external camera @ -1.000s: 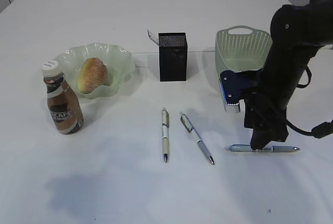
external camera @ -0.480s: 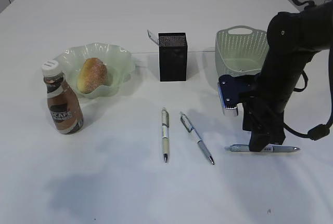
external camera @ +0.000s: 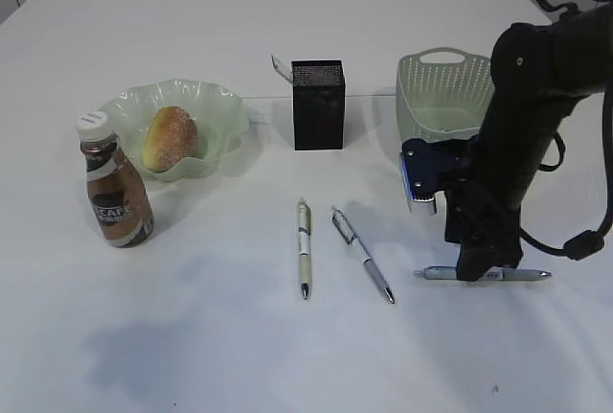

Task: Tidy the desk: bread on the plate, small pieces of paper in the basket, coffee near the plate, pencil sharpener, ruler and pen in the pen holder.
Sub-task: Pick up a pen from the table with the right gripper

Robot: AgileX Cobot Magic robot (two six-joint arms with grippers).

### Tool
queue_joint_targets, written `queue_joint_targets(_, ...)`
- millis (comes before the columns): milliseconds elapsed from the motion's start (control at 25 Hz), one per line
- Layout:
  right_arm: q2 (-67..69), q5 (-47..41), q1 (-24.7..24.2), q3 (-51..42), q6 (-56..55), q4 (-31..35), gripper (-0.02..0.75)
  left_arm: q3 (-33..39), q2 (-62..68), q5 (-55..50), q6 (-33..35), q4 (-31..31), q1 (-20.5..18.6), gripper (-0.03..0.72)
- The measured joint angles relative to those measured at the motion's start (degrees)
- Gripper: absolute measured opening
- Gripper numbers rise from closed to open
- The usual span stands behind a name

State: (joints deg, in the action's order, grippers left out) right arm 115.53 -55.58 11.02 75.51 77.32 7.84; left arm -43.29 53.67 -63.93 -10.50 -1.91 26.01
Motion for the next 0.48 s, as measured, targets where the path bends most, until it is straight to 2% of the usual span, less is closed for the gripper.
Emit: queue_joint_targets(480,2.55,0.0,0.0,0.0,0.1,0.21,0.459,0.0,0.0,0.0,0.0,0.1,0.0,0.402)
